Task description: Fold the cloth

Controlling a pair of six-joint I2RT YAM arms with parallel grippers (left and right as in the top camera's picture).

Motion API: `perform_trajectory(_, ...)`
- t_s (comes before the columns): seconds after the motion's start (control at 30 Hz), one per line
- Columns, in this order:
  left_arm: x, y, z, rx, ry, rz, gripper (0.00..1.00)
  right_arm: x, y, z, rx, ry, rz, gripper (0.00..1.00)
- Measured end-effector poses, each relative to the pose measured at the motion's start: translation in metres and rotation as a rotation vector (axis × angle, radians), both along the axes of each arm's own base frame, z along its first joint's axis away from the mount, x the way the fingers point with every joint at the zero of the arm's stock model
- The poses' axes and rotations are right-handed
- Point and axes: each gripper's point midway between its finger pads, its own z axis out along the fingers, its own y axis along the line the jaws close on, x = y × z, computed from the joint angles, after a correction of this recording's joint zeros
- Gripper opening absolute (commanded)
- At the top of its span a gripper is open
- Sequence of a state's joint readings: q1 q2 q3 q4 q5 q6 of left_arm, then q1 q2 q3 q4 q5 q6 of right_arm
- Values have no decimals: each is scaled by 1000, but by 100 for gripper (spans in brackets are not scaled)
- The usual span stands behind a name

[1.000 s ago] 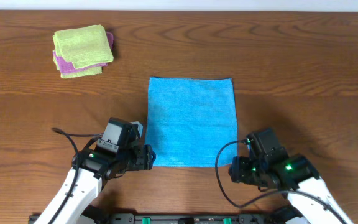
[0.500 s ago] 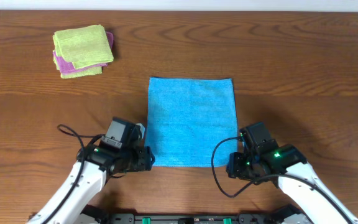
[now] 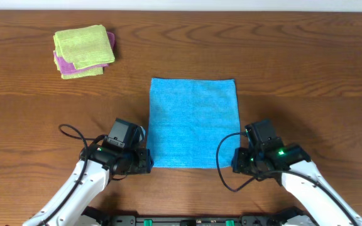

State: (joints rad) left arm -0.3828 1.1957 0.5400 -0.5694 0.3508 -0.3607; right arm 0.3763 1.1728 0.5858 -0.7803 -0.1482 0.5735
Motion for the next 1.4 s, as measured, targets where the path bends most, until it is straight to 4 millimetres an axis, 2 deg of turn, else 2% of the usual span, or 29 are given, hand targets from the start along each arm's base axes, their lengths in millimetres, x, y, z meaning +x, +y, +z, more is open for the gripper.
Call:
perform_trajectory(0.27, 6, 0, -2, 11, -18, 2, 50, 3, 5, -6, 15, 13, 3, 50)
perform_trajectory(0.47, 8, 0, -10, 18, 1, 1, 46, 3, 6, -12, 15, 39, 6, 50)
perform_trajectory(0.8, 8, -3, -19, 14, 29, -2, 46, 0, 3, -25, -16, 85, 9, 49)
perform_trajectory(1.23, 8, -7, -24, -2, 50, -3, 45, 7, 4, -25, -18, 55, 8, 45)
perform_trajectory(1.4, 8, -11, -24, -25, 57, -3, 45, 7, 3, -25, -19, 54, 8, 40)
